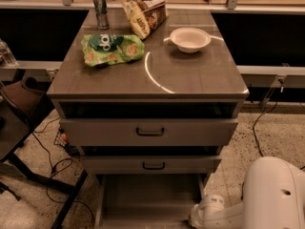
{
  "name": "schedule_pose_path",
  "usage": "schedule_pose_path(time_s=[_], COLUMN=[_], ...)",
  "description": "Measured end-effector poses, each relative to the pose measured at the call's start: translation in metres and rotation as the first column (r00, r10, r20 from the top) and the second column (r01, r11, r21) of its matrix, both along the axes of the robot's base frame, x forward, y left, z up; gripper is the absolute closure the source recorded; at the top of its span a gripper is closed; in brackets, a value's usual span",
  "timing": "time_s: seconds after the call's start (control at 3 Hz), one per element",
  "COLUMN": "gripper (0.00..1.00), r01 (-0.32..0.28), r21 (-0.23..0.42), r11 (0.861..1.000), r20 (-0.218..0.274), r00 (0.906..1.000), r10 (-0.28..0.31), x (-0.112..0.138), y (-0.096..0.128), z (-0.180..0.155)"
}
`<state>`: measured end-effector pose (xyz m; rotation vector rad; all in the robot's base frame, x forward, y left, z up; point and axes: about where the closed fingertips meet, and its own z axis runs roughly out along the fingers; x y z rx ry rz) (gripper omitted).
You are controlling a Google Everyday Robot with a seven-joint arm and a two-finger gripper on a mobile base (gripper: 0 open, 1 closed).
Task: Open bottom drawer
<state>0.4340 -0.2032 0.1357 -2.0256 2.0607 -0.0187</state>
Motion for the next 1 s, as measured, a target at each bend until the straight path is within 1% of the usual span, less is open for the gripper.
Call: schedule_pose_path(time_s=[0.33, 0.67, 1.0], gripper=[1.00, 1.00, 1.00], r01=[0.005, 0.066, 0.081], r21=[0.002, 0.022, 0.027], r11=[1.000, 0.998, 0.996], r20=[-0.009, -0.117, -0.146], r00=[1.0000, 0.9911, 0.9864], r10=[-0.005, -0.063, -0.076], x=[-0.005, -0.065, -0.079], y=[0.000, 0.004, 0.005], z=[0.000, 0.003, 0.004])
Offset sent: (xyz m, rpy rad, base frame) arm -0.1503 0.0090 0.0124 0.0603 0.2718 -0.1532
